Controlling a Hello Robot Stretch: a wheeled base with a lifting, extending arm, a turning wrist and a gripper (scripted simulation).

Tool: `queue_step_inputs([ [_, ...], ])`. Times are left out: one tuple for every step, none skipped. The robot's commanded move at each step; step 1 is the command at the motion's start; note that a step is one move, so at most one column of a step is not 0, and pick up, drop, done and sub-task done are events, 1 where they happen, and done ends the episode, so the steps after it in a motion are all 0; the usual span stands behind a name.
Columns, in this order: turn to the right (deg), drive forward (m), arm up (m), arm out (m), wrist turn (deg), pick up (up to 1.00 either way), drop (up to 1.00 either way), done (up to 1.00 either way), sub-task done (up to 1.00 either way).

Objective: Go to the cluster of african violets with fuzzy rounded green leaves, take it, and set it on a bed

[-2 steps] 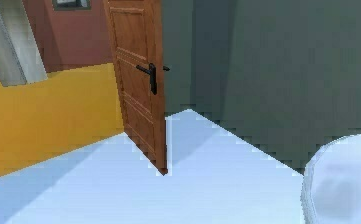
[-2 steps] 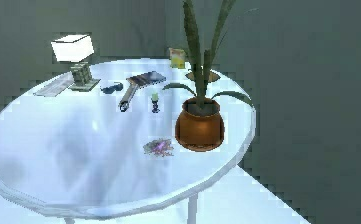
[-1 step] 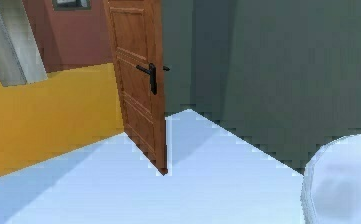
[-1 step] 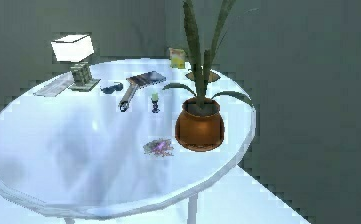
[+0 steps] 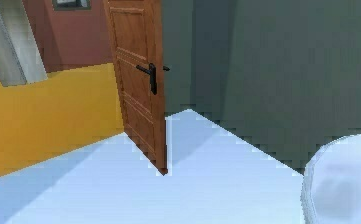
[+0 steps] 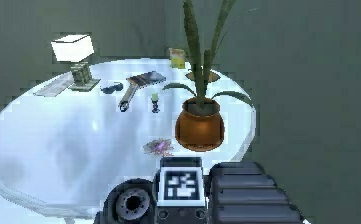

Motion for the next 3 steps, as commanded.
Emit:
queue_step_inputs([
  [0.0, 0.00, 0.00, 0.26, 0.0, 0.00, 0.00, 0.00, 0.00],
  [0.0, 0.00, 0.00, 0.00, 45.0, 0.00, 0.00, 0.00, 0.00],
  [0.0, 0.00, 0.00, 0.00, 45.0, 0.00, 0.00, 0.00, 0.00],
])
